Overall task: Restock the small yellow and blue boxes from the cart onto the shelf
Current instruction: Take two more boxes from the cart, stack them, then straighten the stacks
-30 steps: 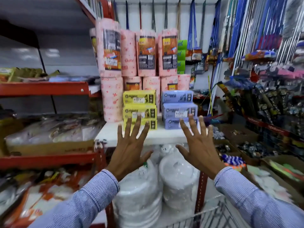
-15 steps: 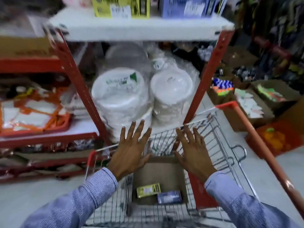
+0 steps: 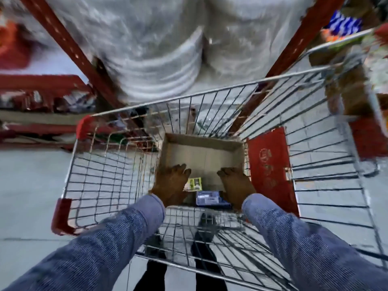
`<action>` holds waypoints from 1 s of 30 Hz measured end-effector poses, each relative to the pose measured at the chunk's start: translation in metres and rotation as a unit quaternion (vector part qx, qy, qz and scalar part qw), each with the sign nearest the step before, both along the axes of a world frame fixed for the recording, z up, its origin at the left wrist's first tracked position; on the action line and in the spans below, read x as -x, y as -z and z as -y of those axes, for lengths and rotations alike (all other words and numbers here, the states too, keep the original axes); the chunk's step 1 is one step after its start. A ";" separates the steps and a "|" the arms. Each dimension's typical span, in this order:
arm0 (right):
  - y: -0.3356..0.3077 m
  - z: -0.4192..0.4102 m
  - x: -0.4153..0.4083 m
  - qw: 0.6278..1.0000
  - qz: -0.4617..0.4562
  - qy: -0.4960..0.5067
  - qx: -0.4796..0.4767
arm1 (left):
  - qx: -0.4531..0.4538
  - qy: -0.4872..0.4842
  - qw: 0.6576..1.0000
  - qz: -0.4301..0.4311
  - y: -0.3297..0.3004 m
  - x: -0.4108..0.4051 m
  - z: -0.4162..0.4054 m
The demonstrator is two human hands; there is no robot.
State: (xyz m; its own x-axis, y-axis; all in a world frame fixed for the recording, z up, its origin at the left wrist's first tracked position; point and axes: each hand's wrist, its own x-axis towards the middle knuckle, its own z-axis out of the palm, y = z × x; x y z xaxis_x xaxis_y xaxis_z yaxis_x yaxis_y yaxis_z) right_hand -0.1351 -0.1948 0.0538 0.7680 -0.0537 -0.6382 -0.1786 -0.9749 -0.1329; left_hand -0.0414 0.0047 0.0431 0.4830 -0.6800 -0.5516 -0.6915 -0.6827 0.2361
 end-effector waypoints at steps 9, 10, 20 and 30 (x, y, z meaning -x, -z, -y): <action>0.067 -0.007 0.006 0.998 -0.031 -0.052 -0.028 | -0.025 -0.042 0.997 -0.061 0.069 -0.001 0.000; 0.071 -0.007 0.005 0.997 -0.036 -0.057 -0.027 | -0.020 -0.051 0.996 -0.064 0.073 -0.004 0.000; 0.026 -0.003 -0.020 0.999 -0.032 -0.015 -0.037 | 0.030 -0.104 0.994 -0.031 0.029 -0.026 0.007; -0.165 0.000 -0.066 0.996 0.087 0.004 0.001 | 0.168 -0.127 0.973 0.090 -0.168 -0.086 -0.015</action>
